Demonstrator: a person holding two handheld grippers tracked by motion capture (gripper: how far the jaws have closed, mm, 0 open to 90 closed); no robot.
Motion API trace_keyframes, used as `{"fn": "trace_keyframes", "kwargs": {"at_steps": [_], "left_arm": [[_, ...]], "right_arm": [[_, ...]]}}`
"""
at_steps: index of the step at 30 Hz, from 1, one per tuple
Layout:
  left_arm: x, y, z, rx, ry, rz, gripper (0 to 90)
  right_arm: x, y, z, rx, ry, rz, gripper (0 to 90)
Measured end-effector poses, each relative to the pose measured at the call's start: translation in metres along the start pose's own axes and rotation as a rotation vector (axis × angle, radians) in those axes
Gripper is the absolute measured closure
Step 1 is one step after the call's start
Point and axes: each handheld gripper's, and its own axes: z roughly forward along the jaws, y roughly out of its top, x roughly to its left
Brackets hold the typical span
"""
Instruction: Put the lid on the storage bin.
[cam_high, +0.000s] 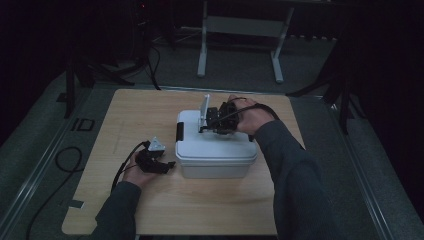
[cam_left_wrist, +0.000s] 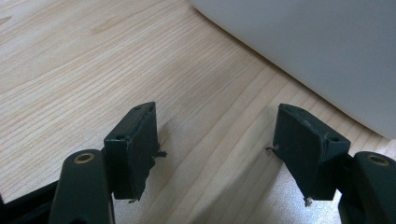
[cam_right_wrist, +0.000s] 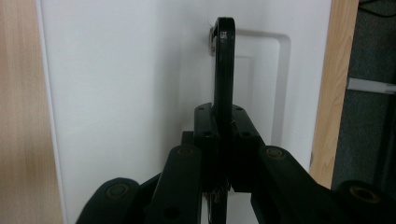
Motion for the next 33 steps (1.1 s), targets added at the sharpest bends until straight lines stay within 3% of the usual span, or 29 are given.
{"fn": "trace_keyframes", "kwargs": {"at_steps": [33], "left_arm": [[0.0, 0.0, 0.0, 0.001, 0.001, -0.001, 31.0]], "right_arm": [[0.003, 0.001, 0.016, 0.027, 0.019, 0.002, 84.3]]}}
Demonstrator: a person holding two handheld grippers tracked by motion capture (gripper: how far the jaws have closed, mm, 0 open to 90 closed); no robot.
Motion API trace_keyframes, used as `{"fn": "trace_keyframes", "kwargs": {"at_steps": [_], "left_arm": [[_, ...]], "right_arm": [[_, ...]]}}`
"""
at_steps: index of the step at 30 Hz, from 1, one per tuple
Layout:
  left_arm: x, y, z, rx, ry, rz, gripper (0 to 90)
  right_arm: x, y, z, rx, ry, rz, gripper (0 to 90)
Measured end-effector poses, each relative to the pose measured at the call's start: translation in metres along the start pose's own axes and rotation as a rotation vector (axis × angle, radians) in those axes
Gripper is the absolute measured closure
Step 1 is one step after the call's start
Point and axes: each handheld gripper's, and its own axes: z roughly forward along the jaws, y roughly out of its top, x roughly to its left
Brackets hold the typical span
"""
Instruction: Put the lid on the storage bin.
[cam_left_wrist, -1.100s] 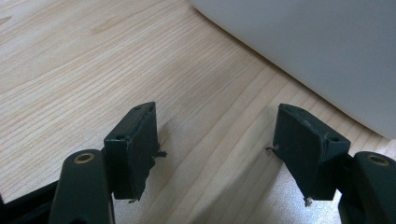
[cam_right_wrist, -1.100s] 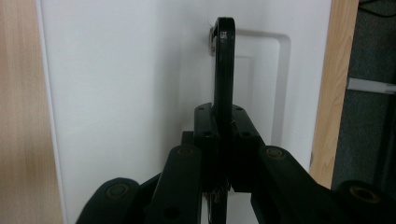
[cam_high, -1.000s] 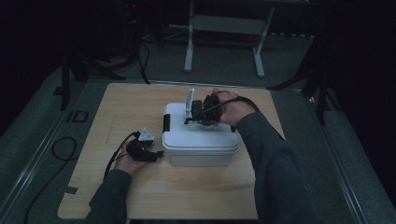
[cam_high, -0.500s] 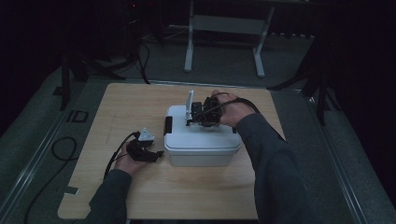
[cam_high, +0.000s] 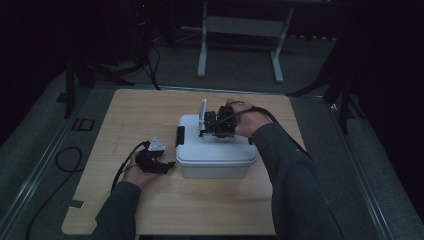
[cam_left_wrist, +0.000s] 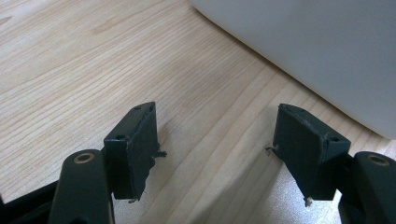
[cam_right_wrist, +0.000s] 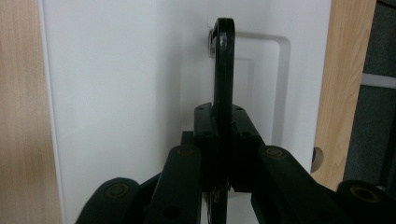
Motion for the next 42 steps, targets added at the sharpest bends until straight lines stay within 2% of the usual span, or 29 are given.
{"fn": "trace_keyframes", "kwargs": {"at_steps": [20, 22, 24, 31, 42], "left_arm": [[0.0, 0.0, 0.0, -0.002, 0.001, 0.0, 30.9], [0.0, 0.0, 0.0, -0.001, 0.001, 0.0, 30.9], [0.0, 0.0, 0.0, -0.001, 0.0, -0.001, 30.9], [0.0, 0.0, 0.0, -0.001, 0.0, -0.001, 30.9], [0.0, 0.0, 0.0, -0.002, 0.0, 0.0, 30.9]], "right_arm": [[0.002, -0.001, 0.001, -0.007, -0.025, 0.004, 83.1], [0.002, -0.001, 0.001, -0.009, -0.025, 0.006, 80.6], [0.002, 0.0, 0.0, -0.023, -0.011, 0.005, 69.9], [0.002, 0.0, -0.003, -0.052, 0.018, 0.035, 56.8], [-0.001, -0.006, -0.016, -0.116, -0.007, 0.071, 52.5]]}}
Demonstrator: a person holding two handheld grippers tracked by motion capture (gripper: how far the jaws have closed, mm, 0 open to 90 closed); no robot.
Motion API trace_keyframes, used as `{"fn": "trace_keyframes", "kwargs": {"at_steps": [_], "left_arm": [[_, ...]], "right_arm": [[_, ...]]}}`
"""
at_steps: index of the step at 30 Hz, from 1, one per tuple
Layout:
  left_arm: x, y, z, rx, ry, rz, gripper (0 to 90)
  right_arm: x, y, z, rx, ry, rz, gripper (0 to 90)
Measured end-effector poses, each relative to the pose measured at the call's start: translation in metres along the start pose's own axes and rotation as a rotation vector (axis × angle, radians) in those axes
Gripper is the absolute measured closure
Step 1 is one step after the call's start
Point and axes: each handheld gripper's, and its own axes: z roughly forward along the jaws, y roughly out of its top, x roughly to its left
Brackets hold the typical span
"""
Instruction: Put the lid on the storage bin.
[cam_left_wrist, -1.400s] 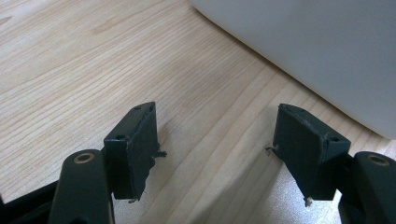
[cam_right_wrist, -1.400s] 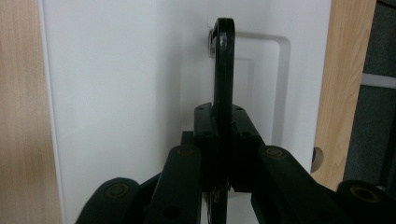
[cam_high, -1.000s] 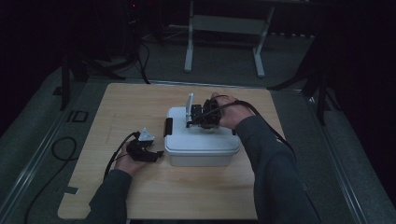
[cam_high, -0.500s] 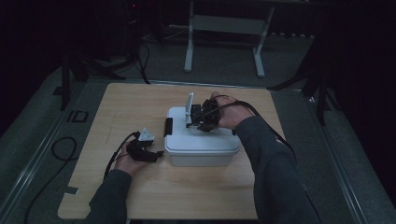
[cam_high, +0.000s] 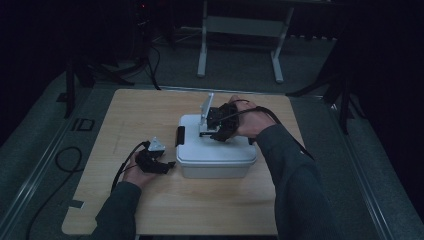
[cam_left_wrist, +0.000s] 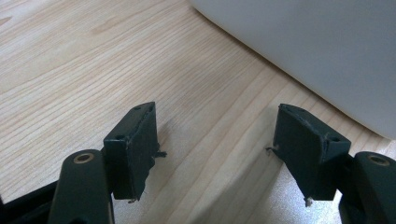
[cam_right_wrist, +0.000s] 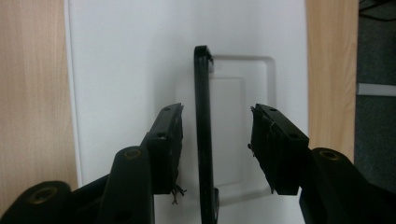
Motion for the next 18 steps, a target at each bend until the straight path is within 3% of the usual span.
{"fn": "trace_keyframes", "kwargs": {"at_steps": [18], "left_arm": [[0.0, 0.0, 0.0, -0.003, 0.001, 0.0, 30.8]], "right_arm": [[-0.004, -0.003, -0.012, -0.077, -0.038, 0.033, 49.7]]}}
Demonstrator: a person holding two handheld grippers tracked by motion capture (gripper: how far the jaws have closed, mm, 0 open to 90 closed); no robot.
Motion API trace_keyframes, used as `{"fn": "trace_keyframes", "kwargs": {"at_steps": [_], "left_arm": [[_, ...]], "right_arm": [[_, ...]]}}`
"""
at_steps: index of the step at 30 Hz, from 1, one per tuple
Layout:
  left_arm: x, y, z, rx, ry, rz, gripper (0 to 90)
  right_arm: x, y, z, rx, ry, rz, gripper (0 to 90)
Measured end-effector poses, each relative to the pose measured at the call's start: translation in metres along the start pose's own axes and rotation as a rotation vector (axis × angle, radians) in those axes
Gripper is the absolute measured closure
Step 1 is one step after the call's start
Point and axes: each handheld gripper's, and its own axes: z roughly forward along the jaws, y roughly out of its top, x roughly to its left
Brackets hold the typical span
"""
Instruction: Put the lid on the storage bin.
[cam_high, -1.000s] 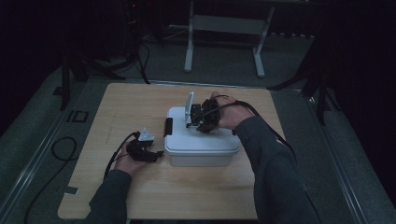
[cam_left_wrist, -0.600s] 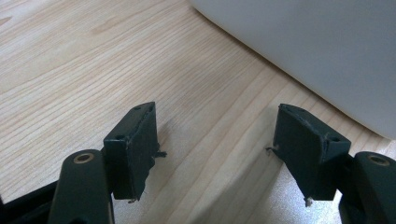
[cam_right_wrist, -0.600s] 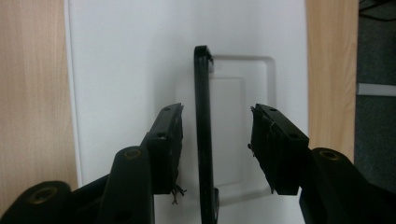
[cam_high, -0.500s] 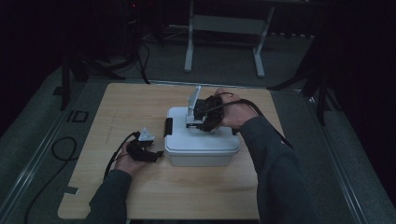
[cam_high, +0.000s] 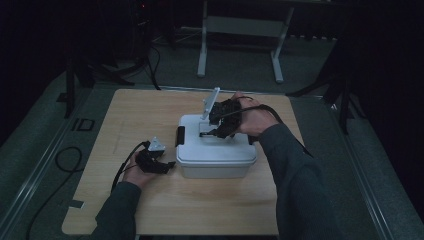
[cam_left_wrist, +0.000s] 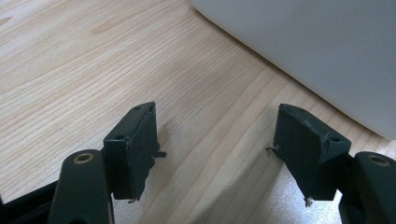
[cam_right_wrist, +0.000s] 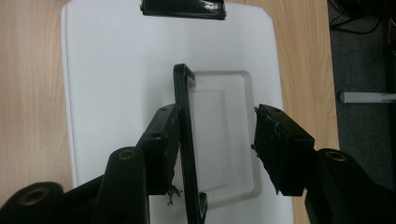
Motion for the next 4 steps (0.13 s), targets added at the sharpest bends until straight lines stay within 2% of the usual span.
{"fn": "trace_keyframes", "kwargs": {"at_steps": [4], "left_arm": [[0.0, 0.0001, 0.0002, -0.001, 0.0, -0.001, 30.8]], "right_arm": [[-0.0001, -0.0004, -0.0005, 0.004, 0.001, 0.0, 48.9]]}}
